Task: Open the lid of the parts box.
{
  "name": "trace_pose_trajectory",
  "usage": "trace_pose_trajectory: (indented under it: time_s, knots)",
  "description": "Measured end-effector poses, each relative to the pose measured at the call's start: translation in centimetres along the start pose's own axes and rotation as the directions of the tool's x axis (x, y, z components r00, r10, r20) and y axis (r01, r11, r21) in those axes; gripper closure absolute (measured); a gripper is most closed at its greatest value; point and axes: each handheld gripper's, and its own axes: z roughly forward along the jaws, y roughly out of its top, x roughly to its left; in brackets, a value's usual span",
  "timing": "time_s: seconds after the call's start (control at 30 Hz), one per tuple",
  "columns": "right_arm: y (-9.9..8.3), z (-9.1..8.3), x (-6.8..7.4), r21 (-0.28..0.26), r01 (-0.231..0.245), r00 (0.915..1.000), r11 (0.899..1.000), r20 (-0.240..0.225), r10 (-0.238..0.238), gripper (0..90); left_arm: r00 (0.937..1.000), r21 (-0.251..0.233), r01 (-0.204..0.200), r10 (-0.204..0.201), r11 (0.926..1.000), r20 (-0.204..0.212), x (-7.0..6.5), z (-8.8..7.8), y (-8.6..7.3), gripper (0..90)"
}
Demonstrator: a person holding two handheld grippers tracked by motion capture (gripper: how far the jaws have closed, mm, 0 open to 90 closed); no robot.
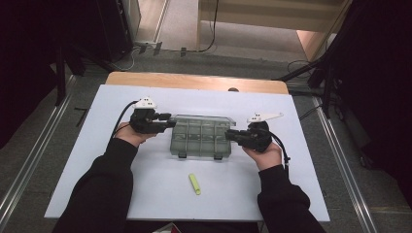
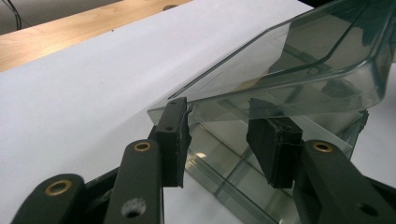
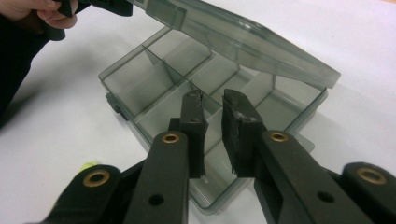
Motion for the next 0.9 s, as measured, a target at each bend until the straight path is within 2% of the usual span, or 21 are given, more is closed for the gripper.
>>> trace_pose_trajectory:
  time_s: [0.07, 0.17, 0.27, 0.37, 0.5, 0.63, 0.73, 0.9]
  knots:
    - [-0.2, -0.1, -0.3, -0.005, -0.018, 0.9998, 1.0, -0.001, 0.018, 69.7, 0.9999, 0.006, 0.016, -0.016, 0.9999, 0.0, 0.1, 0.0, 0.1, 57.4]
    - [-0.3, 0.0, -0.7, -0.016, -0.022, 0.9994, 1.0, 0.026, 0.022, 53.9, 0.9997, 0.003, 0.022, -0.022, 0.9997, 0.0, 0.3, 0.0, 0.2, 57.5]
    - [-0.4, 0.2, -1.1, -0.022, -0.033, 0.9993, 0.999, 0.017, 0.033, 49.5, 0.9997, 0.005, 0.026, -0.026, 0.9996, 0.002, 0.4, 0.0, 0.2, 57.5]
    - [-0.5, 0.4, -1.7, -0.049, -0.034, 0.9992, 0.998, 0.018, 0.035, 44.2, 0.9997, 0.005, 0.024, -0.024, 0.9997, -0.002, 0.3, 0.1, 0.2, 57.4]
    - [-0.6, 0.6, -2.2, -0.047, -0.034, 0.9989, 0.998, 0.032, 0.035, 40.7, 0.9997, -0.004, 0.024, -0.024, 0.9997, -0.001, 0.2, 0.1, 0.3, 57.4]
    - [-0.7, 0.8, -2.4, -0.047, -0.008, 0.9993, 0.999, 0.035, 0.01, 39.4, 0.9997, -0.008, 0.024, -0.024, 0.9997, -0.004, 0.1, 0.3, 0.3, 57.4]
    - [-0.3, 1.1, -2.6, -0.064, 0.019, 0.999, 0.998, 0.041, -0.016, 38.7, 0.9997, -0.012, 0.025, -0.025, 0.9996, -0.008, 0.1, 0.3, 0.3, 57.4]
    - [0.0, 1.3, -2.9, -0.084, 0.027, 0.9982, 0.996, 0.055, -0.023, 39.3, 0.9997, -0.011, 0.023, -0.023, 0.9997, -0.01, 0.1, 0.4, 0.3, 57.4]
